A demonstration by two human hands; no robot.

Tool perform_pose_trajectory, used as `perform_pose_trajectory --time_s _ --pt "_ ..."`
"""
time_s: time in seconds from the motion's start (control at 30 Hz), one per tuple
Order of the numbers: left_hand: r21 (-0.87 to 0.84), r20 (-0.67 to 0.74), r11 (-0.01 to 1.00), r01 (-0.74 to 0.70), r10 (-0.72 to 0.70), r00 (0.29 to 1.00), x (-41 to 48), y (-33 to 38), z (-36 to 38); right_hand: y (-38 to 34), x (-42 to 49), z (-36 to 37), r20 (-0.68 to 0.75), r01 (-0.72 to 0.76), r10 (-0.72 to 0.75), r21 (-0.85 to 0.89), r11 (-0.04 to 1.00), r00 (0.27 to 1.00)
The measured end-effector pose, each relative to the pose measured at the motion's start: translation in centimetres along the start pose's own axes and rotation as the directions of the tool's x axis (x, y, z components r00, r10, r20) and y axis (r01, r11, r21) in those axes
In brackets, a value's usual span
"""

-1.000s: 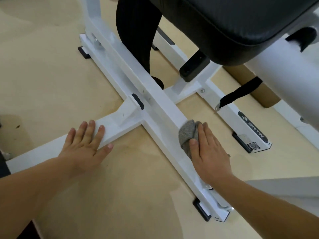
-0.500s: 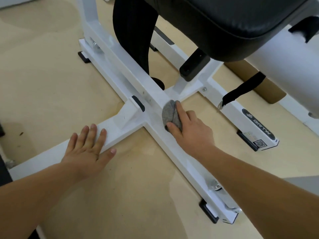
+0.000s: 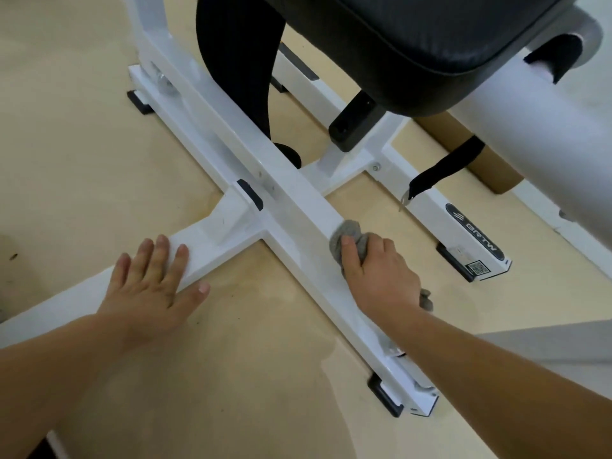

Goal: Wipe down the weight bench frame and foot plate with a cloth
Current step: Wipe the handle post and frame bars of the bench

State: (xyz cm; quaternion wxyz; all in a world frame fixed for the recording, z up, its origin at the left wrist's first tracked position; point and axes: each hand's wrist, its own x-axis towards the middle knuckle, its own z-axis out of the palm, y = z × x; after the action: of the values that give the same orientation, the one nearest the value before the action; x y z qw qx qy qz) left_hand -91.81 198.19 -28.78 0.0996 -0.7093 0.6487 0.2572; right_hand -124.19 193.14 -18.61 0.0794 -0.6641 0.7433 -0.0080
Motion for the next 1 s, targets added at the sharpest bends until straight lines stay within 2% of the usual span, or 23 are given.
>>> perform_pose_trajectory --time_s 0.1,0.2,0.3,0.43,0.5,0.57,0.6,0.63,0.73,0.8,0.9,1.0 --pt "0.011 0.015 1.000 0.004 -0.004 1.000 0.2 -0.1 0.0 -3.0 1.4 0.3 0.016 0.177 -0.176 -0.101 0.979 0.984" --pt "-0.005 0.010 1.000 0.004 -0.004 1.000 0.1 -0.1 -0.3 -2.8 1.7 0.6 0.022 0.306 -0.307 -0.179 0.935 0.951" --pt "0.008 0.030 1.000 0.007 -0.007 1.000 -0.1 0.0 -0.4 0.2 -0.2 0.9 0.025 0.354 -0.356 -0.172 0.919 0.934" --pt "0.017 0.040 1.000 -0.002 0.002 0.999 -0.3 0.2 -0.8 4.3 -4.0 1.4 -0.087 0.407 -0.412 -0.075 0.910 0.907" --pt "0.000 0.040 1.000 -0.007 0.007 0.999 -0.4 0.2 -0.8 4.0 -5.5 1.6 -0.079 0.544 -0.543 -0.014 0.839 0.836" --pt "-0.007 0.037 1.000 -0.017 0.017 0.999 -0.4 0.3 -0.7 2.0 -6.8 2.1 -0.055 0.686 -0.686 -0.032 0.727 0.725" --pt "-0.008 0.040 1.000 -0.020 0.020 0.999 -0.3 0.2 -0.7 0.9 -7.1 3.0 -0.040 0.709 -0.710 -0.036 0.704 0.703" --pt "-0.007 0.042 1.000 -0.022 0.022 0.999 -0.4 0.1 -0.6 0.0 -7.1 4.2 -0.029 0.691 -0.691 -0.020 0.723 0.722" --pt "0.007 0.047 1.000 -0.023 0.022 0.999 -0.2 0.0 -0.4 -2.2 -5.2 7.9 0.000 0.475 -0.475 -0.011 0.880 0.880" --pt "0.007 0.032 1.000 -0.027 0.027 0.999 0.0 -0.2 -0.1 -3.1 -3.4 9.9 0.082 0.356 -0.351 -0.055 0.933 0.933" --pt "0.009 0.022 1.000 -0.029 0.029 0.999 0.2 -0.4 0.2 -3.9 -1.1 11.2 0.195 0.312 -0.288 -0.107 0.944 0.938" --pt "0.033 0.028 0.999 -0.035 0.034 0.999 0.3 -0.6 0.3 -4.6 1.6 12.1 0.139 0.328 -0.314 -0.091 0.940 0.939"
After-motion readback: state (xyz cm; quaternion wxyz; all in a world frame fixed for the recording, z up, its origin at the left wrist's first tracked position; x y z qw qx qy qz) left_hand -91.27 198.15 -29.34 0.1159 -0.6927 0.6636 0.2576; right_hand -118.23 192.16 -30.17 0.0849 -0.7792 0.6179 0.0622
